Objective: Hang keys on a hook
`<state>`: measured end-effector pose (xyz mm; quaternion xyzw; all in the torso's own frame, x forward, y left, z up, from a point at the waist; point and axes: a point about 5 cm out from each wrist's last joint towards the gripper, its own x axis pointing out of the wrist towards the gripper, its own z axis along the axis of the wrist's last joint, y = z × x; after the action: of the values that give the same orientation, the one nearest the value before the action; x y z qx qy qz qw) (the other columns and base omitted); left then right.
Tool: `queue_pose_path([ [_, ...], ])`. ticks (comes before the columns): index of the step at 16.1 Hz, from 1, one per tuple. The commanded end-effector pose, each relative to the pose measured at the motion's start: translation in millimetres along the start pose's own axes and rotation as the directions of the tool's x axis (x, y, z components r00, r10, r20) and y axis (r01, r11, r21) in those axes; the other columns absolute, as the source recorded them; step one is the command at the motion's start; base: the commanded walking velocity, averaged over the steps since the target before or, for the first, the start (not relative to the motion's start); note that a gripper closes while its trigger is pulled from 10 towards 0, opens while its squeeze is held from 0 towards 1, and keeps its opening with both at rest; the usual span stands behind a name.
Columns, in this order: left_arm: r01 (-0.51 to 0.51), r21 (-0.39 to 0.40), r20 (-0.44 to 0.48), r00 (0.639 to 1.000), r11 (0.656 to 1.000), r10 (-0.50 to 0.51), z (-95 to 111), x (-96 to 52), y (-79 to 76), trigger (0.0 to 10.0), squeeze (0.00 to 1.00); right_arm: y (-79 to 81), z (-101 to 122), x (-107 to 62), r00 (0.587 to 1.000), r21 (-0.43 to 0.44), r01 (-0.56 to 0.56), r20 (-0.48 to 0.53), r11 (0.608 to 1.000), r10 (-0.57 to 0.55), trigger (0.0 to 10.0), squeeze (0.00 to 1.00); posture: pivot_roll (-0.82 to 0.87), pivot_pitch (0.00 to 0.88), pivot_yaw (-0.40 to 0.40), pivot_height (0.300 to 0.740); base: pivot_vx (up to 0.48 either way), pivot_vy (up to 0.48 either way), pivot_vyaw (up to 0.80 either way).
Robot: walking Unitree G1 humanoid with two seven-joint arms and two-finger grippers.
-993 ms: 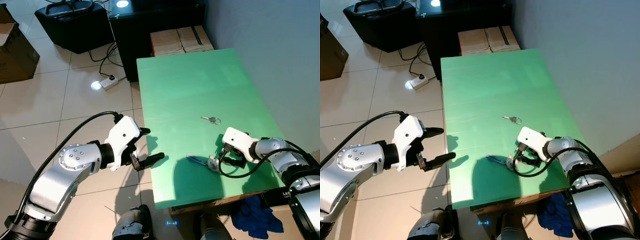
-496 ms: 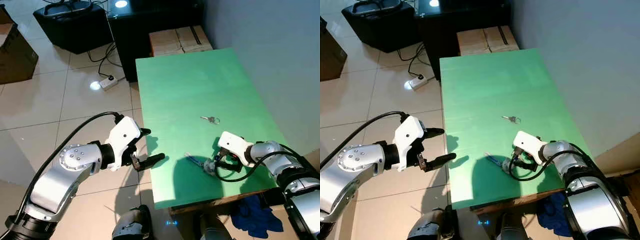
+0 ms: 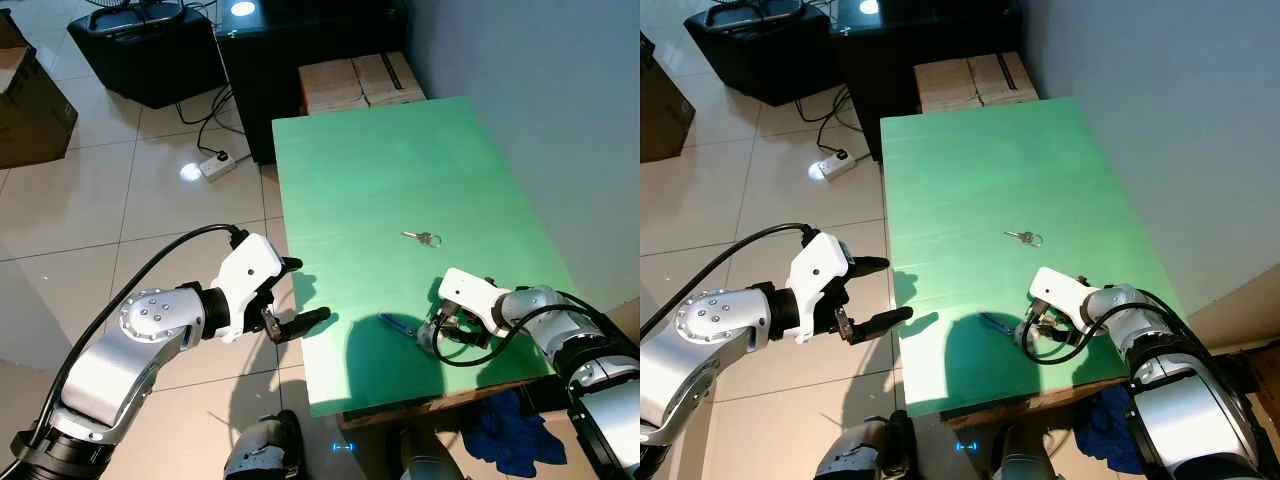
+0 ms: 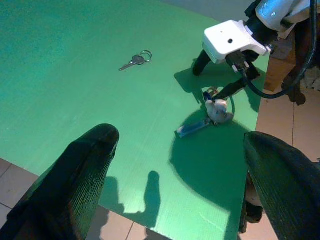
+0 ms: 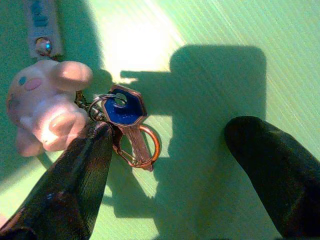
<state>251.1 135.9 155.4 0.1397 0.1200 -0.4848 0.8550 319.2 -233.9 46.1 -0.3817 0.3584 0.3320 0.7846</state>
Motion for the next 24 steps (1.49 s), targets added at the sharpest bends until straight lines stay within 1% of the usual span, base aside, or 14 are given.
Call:
queue_pose_path([
  [1, 0.010, 0.008, -0.019, 1.000, 1.000, -0.010, -3, -0.8, -2.8, 10.0, 0.00, 3.7, -14, -0.3, 0.998, 0.023, 0.018, -0.056, 1.000, -0.017, 7.5, 0.00, -0.03, 0.207, 0.070, 0.740, 0.000, 0.000, 0.00],
  [2, 0.010, 0.009, -0.019, 1.000, 1.000, -0.010, -4, -0.9, -2.8, 10.0, 0.00, 2.0, -14, -0.7, 0.998, 0.039, 0.036, -0.047, 0.999, -0.034, 5.3, 0.00, -0.03, 0.203, 0.069, 0.740, 0.000, 0.000, 0.00],
  [3, 0.009, 0.009, -0.019, 1.000, 1.000, -0.009, -4, -0.9, -2.7, 10.0, 0.00, 1.1, -13, -0.8, 0.998, 0.046, 0.047, -0.044, 0.998, -0.045, 3.9, 0.00, -0.03, 0.201, 0.069, 0.740, 0.000, 0.000, 0.00],
  [4, 0.009, 0.009, -0.019, 1.000, 1.000, -0.009, -4, -1.0, -2.4, 10.0, 0.00, -0.6, -12, -1.3, 0.998, 0.054, 0.059, -0.039, 0.997, -0.057, 1.0, 0.00, -0.03, 0.200, 0.069, 0.740, 0.000, 0.000, 0.00],
  [5, 0.009, 0.009, -0.019, 1.000, 1.000, -0.009, -5, -1.2, -2.2, 10.0, 0.00, -1.5, -11, -1.5, 0.997, 0.059, 0.064, -0.035, 0.996, -0.062, 0.0, 0.00, -0.03, 0.198, 0.069, 0.740, 0.000, 0.000, 0.00],
  [17, 0.013, 0.015, -0.015, 1.000, 1.000, -0.013, -2, 0.1, -3.3, 10.0, 0.00, -2.4, -14, -2.9, 0.998, 0.096, 0.062, -0.034, 0.993, -0.059, 0.0, 0.00, -0.03, 0.198, 0.071, 0.740, 0.000, 0.000, 0.00],
  [22, 0.015, 0.017, -0.015, 1.000, 1.000, -0.014, -1, -0.1, -2.9, 10.0, 0.00, -7.2, -14, -5.5, 0.996, 0.130, 0.090, -0.030, 0.987, -0.087, 0.0, 0.00, -0.03, 0.198, 0.073, 0.740, 0.000, 0.000, 0.00],
  [24, 0.015, 0.018, -0.016, 1.000, 1.000, -0.015, -1, -0.2, -2.8, 10.0, 0.00, -10.0, -14, -6.8, 0.994, 0.158, 0.108, -0.018, 0.982, -0.107, 0.0, 0.00, -0.03, 0.199, 0.073, 0.740, 0.000, 0.000, 0.00],
])
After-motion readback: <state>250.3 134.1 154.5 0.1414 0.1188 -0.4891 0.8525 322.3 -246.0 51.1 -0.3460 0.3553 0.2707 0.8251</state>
